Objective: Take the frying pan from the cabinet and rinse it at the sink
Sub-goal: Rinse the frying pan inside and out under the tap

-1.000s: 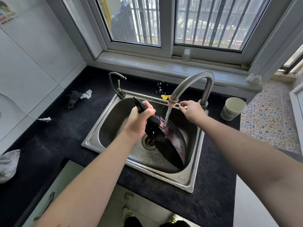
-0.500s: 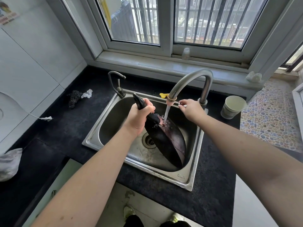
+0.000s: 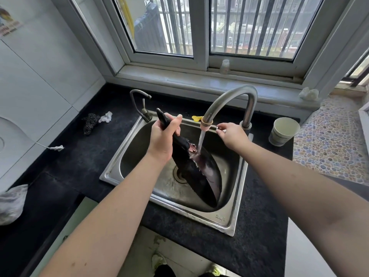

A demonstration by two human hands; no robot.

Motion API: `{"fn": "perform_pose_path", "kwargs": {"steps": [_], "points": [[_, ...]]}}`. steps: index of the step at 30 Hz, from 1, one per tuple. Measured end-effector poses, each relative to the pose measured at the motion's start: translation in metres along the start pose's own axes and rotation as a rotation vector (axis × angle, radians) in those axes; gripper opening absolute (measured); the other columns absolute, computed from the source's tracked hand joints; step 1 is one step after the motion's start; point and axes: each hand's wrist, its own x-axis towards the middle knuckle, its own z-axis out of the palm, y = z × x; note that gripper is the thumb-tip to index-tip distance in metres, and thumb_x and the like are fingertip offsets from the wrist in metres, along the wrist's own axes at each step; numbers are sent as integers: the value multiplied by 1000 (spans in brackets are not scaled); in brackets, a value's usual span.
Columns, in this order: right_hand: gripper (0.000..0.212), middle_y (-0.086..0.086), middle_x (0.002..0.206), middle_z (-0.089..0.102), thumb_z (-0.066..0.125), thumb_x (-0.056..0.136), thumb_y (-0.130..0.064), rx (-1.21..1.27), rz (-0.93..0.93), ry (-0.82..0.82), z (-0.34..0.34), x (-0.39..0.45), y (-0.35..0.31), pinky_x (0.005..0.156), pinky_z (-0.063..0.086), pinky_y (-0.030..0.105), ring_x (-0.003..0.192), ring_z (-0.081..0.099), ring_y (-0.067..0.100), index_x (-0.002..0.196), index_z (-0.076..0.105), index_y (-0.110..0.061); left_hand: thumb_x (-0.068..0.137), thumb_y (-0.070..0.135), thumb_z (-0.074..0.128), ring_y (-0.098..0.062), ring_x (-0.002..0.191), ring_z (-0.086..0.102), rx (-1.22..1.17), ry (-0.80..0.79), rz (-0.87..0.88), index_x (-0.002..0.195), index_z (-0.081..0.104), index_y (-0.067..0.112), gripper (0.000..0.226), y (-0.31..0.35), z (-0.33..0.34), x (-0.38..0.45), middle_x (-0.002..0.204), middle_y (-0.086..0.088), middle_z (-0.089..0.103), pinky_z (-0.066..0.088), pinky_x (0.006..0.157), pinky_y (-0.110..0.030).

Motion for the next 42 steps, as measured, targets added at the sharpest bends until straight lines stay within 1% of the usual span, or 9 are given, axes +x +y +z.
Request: {"fn": "perform_pose_path", "kwargs": {"steps": [7,16,20,28,31,33,35,39,42], "points": [[29,8,118,67,53,96,-31,19,18,1,1,1,1,92,49,35,107,61,26,120,66,-20,79,7,64,-16,55,39,211,-113,6,61,48,14,24,2,-3,16,53,-4,40,38,66,-25],[30,7,118,67,54,96,-32,23,23,-2,1,2,2,90,46,32,108,61,25,120,66,-20,74,2,57,-17,46,35,370,-428,-15,58,46,16,24,26,0,36,45,1,39,34,56,-26],[30,6,117,69,54,95,-31,37,31,-1,2,2,2,90,45,29,108,61,24,120,66,-19,72,4,57,-14,44,35,423,-602,-92,64,40,14,21,39,7,42,45,1,39,35,53,-21],[30,4,117,69,55,95,-32,45,43,-12,2,4,4,89,44,27,109,61,22,121,65,-20,72,-5,53,-15,39,29,471,-813,-247,60,37,13,27,57,15,52,43,0,34,31,48,-23],[29,4,116,69,55,95,-31,41,39,-6,3,5,4,88,44,27,109,61,23,120,66,-20,70,-3,54,-18,43,31,543,-874,-284,61,36,12,25,63,13,55,50,-7,39,34,51,-26],[28,5,114,70,55,95,-31,43,38,-3,3,5,4,86,44,27,108,62,23,118,67,-20,72,2,60,-20,47,39,581,-911,-265,62,40,11,24,62,6,54,61,-23,45,40,57,-27],[28,5,114,70,55,95,-31,51,42,1,5,4,4,85,43,26,107,62,23,118,66,-20,75,8,68,-21,55,47,578,-899,-228,64,50,13,22,57,-4,50,73,-31,48,43,64,-30],[30,4,116,68,55,95,-32,60,56,-2,4,3,4,86,43,25,109,61,22,121,65,-20,72,15,76,-26,64,52,531,-736,-107,69,62,6,16,38,-27,37,68,-19,55,44,69,-37],[29,3,119,68,55,94,-32,52,49,-6,3,5,4,92,45,29,110,61,21,119,66,-22,68,21,78,-25,64,60,386,-594,-73,67,72,13,10,27,-39,26,67,-12,66,48,70,-35]]}}
